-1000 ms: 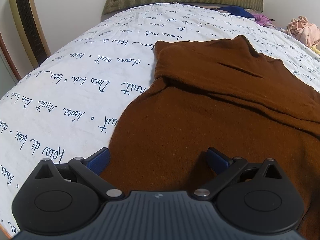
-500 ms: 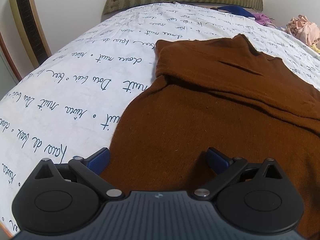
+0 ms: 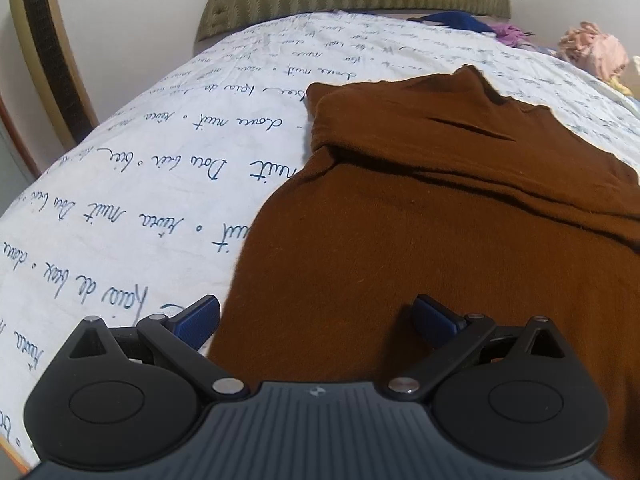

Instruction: Fold small clothes

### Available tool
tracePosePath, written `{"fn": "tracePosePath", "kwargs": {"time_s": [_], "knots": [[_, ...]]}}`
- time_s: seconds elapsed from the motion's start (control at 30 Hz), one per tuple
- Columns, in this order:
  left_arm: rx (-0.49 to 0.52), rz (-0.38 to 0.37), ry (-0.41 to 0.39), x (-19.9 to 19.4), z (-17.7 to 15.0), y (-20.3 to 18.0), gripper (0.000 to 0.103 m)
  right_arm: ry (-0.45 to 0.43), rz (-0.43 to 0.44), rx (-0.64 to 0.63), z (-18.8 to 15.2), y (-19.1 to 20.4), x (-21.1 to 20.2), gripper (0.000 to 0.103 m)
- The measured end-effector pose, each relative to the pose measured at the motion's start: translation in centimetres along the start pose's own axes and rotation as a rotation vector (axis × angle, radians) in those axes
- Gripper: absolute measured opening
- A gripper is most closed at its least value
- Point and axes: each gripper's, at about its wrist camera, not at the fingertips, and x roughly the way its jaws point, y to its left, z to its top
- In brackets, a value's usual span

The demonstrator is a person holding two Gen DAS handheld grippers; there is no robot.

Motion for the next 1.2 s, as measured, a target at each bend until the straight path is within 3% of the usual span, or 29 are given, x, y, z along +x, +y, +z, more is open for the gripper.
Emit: {"fn": "tracePosePath", "kwargs": {"time_s": [0.17,0.43,0.57,0.7,0.9,1.2], "knots": [[0.024,-0.052,-0.031,-1.2,-1.0,2.4,0.103,0.012,-0.033,-0.037,-1.6,-0.1,-1.6,0.099],[-0.007,-0.065,-0.049,-1.8,-2.4,8.0,0.103,0.004,-0.125,-0.098,-4.0,-0.9,-5.0,0.095],[-0.038,-0.169,-0.003,-1.1,-2.8,9.7,0.102,0.019,-0.115,-0.110,-5.0,-1.4,-5.5,0.086],[0.006,-0.309,0.025,-1.4,-3.3,9.1,0.102,0.065,-0.072,-0.130,-5.6,-1.1,-5.4,0.081],[0.121,-0.429,0.031,-2.6,-5.2,7.6,0.102,0.143,-0.007,-0.174,-7.3,0.1,-5.2,0.080],[0.168,-0.666,0.062,-3.7,-6.7,7.3,0.102,0.273,0.180,-0.149,-9.0,1.3,-3.6,0.080]]}}
